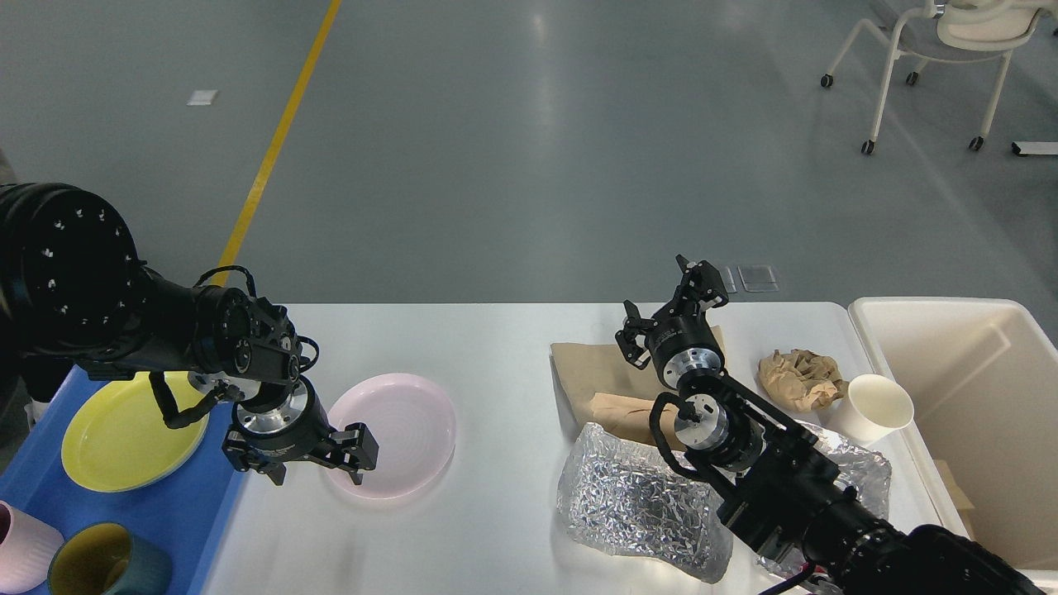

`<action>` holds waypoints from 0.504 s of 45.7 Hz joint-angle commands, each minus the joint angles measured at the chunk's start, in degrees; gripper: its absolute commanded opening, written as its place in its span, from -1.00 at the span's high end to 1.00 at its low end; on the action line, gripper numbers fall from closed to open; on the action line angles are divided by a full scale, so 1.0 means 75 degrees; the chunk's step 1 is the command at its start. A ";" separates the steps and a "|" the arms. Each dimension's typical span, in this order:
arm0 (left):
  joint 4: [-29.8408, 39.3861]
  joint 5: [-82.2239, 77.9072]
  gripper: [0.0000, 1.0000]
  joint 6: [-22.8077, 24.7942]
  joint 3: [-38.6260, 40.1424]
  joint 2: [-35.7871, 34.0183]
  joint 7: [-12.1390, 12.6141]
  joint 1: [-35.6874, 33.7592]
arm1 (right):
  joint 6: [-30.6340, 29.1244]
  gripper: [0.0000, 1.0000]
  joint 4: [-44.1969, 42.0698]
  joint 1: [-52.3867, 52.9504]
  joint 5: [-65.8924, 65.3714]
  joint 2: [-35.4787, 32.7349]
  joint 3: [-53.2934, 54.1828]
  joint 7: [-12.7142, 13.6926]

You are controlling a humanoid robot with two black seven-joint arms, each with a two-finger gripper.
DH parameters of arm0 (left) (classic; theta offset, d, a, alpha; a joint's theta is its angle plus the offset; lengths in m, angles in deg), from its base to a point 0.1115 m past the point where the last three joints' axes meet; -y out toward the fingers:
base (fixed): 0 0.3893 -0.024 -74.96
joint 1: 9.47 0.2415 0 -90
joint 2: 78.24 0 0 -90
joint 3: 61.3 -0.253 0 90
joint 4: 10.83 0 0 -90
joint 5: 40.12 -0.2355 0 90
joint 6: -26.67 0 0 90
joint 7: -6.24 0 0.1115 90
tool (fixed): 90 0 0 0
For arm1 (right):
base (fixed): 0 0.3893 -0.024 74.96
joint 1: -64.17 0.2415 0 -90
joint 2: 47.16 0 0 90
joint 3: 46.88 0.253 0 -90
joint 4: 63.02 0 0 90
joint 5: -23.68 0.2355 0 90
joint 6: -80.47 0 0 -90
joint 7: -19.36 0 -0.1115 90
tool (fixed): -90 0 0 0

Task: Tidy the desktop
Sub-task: 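Move the left gripper down to the rim of the pink plate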

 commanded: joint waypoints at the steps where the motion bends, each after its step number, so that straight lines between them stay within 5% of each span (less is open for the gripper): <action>1: -0.0002 0.0016 -0.93 -0.0511 0.0000 0.0002 0.0048 0.0016 | 0.0000 -1.00 0.0000 0.0000 0.0003 0.0000 0.0000 0.0000; 23: -0.0002 0.0039 -0.91 -0.1601 0.0035 0.0025 0.0037 0.0367 | 0.0000 -1.00 0.0000 0.0000 0.0003 0.0000 0.0000 0.0000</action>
